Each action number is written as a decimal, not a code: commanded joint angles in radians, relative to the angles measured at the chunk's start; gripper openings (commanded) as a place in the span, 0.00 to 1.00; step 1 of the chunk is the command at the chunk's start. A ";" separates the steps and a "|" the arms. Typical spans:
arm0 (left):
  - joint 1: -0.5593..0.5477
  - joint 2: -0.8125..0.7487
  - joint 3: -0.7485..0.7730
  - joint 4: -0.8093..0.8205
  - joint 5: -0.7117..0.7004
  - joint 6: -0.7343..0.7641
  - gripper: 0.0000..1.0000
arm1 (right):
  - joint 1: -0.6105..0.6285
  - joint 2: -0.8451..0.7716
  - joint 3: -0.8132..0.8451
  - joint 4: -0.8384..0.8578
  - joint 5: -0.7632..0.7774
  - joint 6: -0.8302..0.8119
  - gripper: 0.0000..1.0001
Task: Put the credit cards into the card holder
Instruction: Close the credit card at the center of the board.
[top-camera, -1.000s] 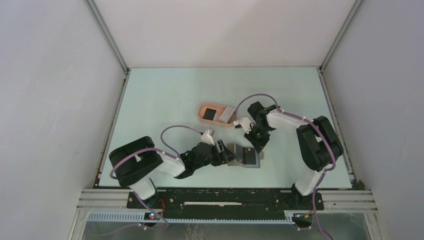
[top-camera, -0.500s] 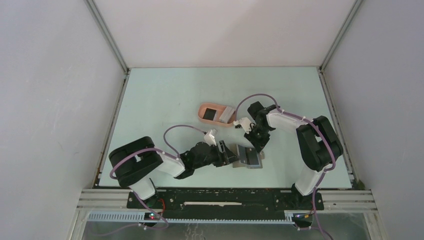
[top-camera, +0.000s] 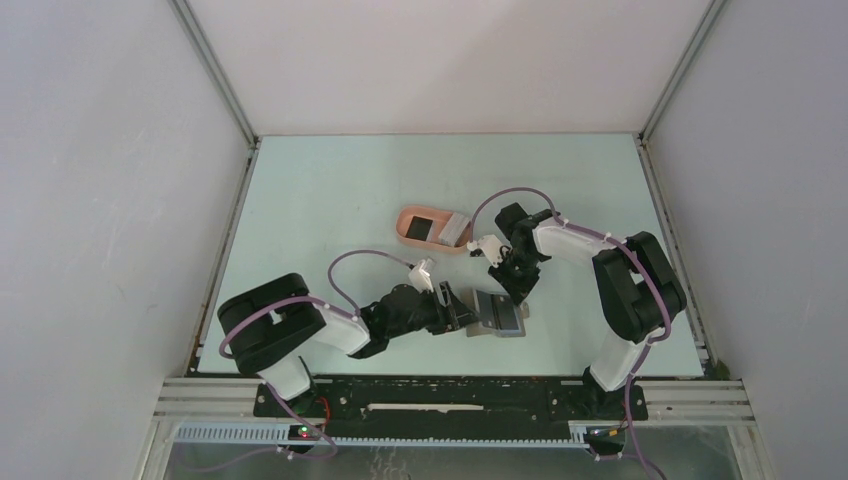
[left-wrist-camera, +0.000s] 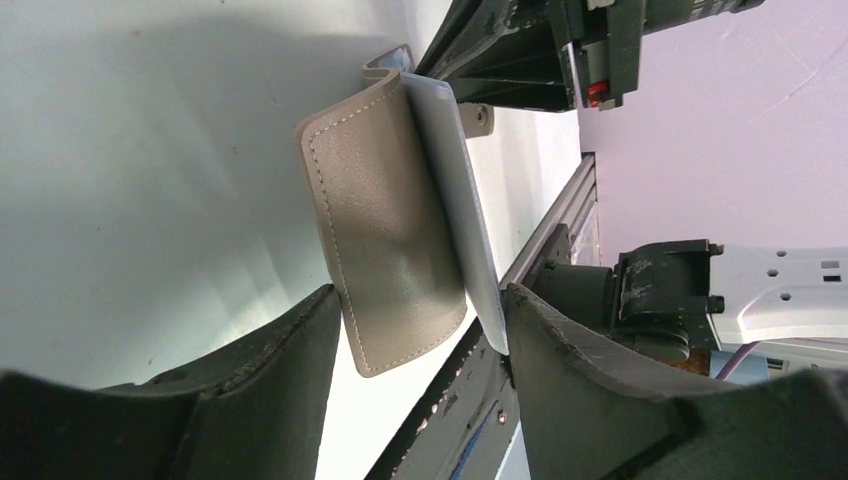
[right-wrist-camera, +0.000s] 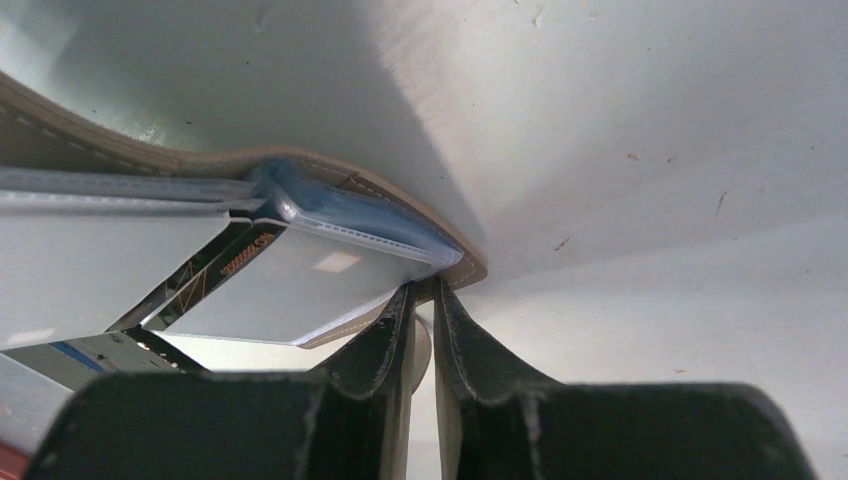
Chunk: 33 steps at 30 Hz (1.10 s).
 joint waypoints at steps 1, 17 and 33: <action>-0.014 -0.028 0.001 -0.001 0.006 -0.018 0.66 | 0.009 0.039 -0.007 -0.004 -0.037 -0.004 0.20; -0.029 -0.111 -0.030 -0.005 0.013 -0.020 0.72 | 0.015 0.044 -0.003 -0.008 -0.037 -0.004 0.20; -0.034 0.037 0.050 0.136 0.073 -0.034 0.73 | 0.010 0.040 0.006 -0.020 -0.061 -0.004 0.24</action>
